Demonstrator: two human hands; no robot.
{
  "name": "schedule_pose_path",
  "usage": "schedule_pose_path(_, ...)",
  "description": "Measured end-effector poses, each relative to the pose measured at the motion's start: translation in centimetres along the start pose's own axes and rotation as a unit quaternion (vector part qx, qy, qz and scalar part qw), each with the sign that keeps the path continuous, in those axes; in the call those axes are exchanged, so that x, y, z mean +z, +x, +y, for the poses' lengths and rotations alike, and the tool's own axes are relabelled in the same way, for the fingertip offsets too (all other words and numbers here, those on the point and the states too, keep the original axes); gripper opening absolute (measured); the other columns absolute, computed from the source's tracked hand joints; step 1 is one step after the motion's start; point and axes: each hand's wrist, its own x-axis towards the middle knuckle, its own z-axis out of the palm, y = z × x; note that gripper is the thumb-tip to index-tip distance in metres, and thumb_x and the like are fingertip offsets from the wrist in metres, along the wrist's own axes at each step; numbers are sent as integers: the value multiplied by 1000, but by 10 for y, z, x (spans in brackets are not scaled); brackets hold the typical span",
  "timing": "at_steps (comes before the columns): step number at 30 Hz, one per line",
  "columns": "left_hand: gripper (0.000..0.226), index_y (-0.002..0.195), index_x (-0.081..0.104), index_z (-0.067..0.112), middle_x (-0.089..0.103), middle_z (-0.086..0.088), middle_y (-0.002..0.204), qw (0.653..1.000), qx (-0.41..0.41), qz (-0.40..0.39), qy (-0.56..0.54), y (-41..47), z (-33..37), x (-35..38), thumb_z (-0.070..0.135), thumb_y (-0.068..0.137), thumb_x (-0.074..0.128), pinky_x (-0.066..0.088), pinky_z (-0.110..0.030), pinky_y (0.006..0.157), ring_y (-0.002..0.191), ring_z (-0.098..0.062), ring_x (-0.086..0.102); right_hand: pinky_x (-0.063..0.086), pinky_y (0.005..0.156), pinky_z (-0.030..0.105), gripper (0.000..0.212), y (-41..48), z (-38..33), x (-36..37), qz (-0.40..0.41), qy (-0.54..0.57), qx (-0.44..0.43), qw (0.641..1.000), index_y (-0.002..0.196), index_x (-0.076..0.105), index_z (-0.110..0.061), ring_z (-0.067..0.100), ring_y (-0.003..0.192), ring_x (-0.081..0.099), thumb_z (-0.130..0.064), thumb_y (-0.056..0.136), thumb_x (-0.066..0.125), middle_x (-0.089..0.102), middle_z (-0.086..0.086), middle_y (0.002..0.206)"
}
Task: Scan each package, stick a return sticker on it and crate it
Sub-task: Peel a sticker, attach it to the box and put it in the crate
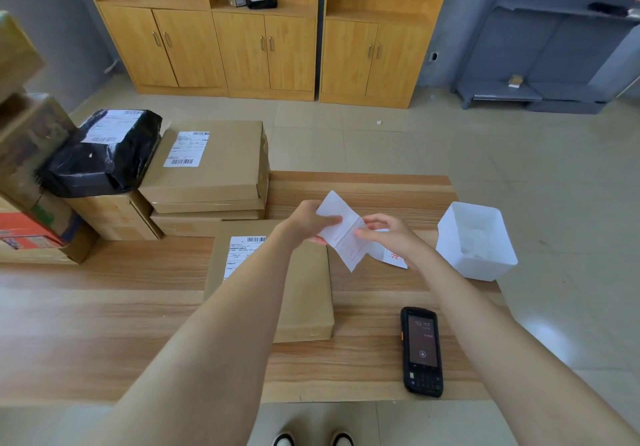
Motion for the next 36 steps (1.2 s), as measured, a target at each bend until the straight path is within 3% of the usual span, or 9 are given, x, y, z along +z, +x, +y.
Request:
schedule_pose_path(5,33,119,55,5,61,-5,99,999,-4,36,16,1,-1,0,15,89,65,56,-27,64,88,-19,61,39,61,14,21,1,-2,1,-20,24,6,1000,110,64,-12,5,84,58,-25,94,60,63,-3,99)
schedule_pose_path(9,39,122,48,6,56,-7,108,997,-23,78,14,3,-2,-1,18,89,64,54,-29,65,93,-22,58,50,84,30,22,6,0,-1,-31,33,2,999,114,64,-11,17,98,62,-21,94,59,66,5,109)
schedule_pose_path(12,38,127,47,6,54,-7,116,994,-26,99,31,5,-4,-3,21,93,58,51,-27,63,95,-21,54,47,72,25,20,7,-1,-3,-35,45,0,998,114,63,-13,14,87,61,-16,95,56,63,2,103)
schedule_pose_path(16,37,126,49,9,48,-2,115,992,-24,115,53,7,-7,-8,20,92,58,48,-26,65,93,-21,51,44,73,27,10,7,-1,-5,-38,64,11,997,100,63,-20,16,86,61,-15,95,56,65,1,98)
schedule_pose_path(19,35,122,51,10,54,-7,121,991,-10,124,50,9,-10,-9,17,90,60,45,-28,70,101,-24,54,42,71,27,15,7,-2,-4,-30,58,15,998,88,62,-24,15,83,59,-15,94,53,65,-2,94)
schedule_pose_path(23,28,117,56,9,57,-3,104,989,15,137,59,8,-7,-9,12,89,60,38,-21,56,92,-19,53,38,71,29,17,8,-4,-3,-15,55,27,998,83,64,-24,15,81,56,-16,92,52,64,-2,91)
schedule_pose_path(28,17,100,63,13,60,0,90,991,44,122,43,9,-4,-9,11,84,68,37,-21,56,83,-17,53,35,51,22,15,7,-6,-5,-17,70,39,997,78,59,-17,15,67,50,-16,90,50,56,-1,77)
schedule_pose_path(33,22,98,67,15,60,6,81,995,70,56,35,6,5,-6,14,78,76,37,-17,57,73,-6,53,34,59,27,10,6,-7,-7,-25,63,49,996,78,56,-14,19,70,49,-21,84,53,54,4,82)
schedule_pose_path(36,21,99,68,14,60,2,86,995,85,12,48,4,10,-3,11,79,76,37,-13,58,77,-5,54,35,57,28,10,5,-8,-7,-29,67,51,996,77,54,-14,20,69,49,-23,80,54,53,6,82)
